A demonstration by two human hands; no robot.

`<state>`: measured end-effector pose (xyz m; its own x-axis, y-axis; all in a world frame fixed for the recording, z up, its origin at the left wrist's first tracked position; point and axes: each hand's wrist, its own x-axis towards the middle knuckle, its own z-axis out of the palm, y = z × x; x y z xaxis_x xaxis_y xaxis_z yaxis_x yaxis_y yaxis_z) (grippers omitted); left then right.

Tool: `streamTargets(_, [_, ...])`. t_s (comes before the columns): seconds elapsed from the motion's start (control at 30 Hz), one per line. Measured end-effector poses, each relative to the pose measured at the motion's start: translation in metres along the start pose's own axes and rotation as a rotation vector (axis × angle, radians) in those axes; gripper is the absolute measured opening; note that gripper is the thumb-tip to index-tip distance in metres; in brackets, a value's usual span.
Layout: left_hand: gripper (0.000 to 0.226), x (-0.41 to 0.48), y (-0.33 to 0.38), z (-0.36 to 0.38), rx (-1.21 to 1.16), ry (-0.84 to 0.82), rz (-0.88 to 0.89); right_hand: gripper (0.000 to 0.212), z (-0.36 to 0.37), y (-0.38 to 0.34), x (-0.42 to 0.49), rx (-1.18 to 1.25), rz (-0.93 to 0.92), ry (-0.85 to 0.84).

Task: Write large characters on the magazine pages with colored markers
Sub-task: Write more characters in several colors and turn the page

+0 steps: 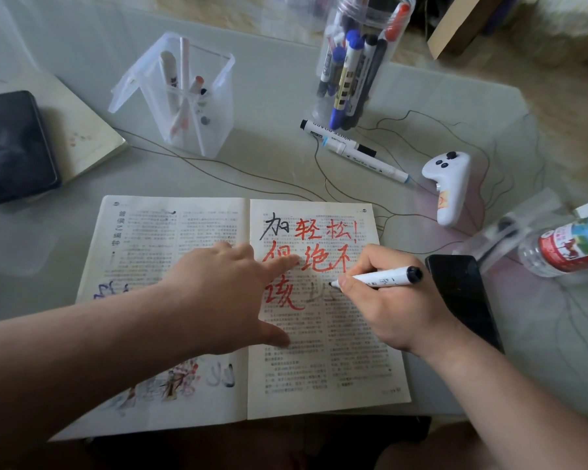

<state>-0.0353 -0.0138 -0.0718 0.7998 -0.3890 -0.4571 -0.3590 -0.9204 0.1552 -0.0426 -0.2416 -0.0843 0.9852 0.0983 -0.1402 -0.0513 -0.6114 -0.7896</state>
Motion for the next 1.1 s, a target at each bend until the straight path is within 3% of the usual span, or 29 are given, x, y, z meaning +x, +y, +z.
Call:
streamTargets(0.5, [0.111, -0.004, 0.003, -0.007, -0.003, 0.000, 0.005, 0.024, -0.007, -0.002, 0.002, 0.043, 0.045, -0.118])
streamTargets(0.63, [0.116, -0.007, 0.003, -0.014, -0.055, 0.015, 0.021, 0.017, -0.015, -0.002, 0.011, 0.640, 0.191, -0.005])
streamTargets(0.7, [0.119, -0.010, 0.004, -0.019, -0.159, 0.067, 0.028, 0.017, -0.019, -0.007, 0.013, 0.814, 0.222, 0.026])
streamTargets(0.77, [0.104, -0.013, 0.005, -0.022, -0.334, 0.125, 0.035, 0.011, -0.021, -0.016, 0.012, 0.846, 0.202, -0.007])
streamTargets(0.93, [0.032, -0.023, 0.004, -0.023, -0.698, 0.151, 0.028, 0.012, -0.026, -0.039, 0.001, 0.857, 0.086, -0.151])
streamTargets(1.0, [0.023, -0.028, 0.006, -0.024, -0.821, 0.136, 0.048, 0.017, -0.027, -0.043, -0.002, 0.877, 0.047, -0.202])
streamTargets(1.1, [0.029, -0.036, 0.008, -0.028, -1.008, 0.044, 0.086, 0.027, -0.028, -0.047, -0.006, 0.969, 0.006, -0.278])
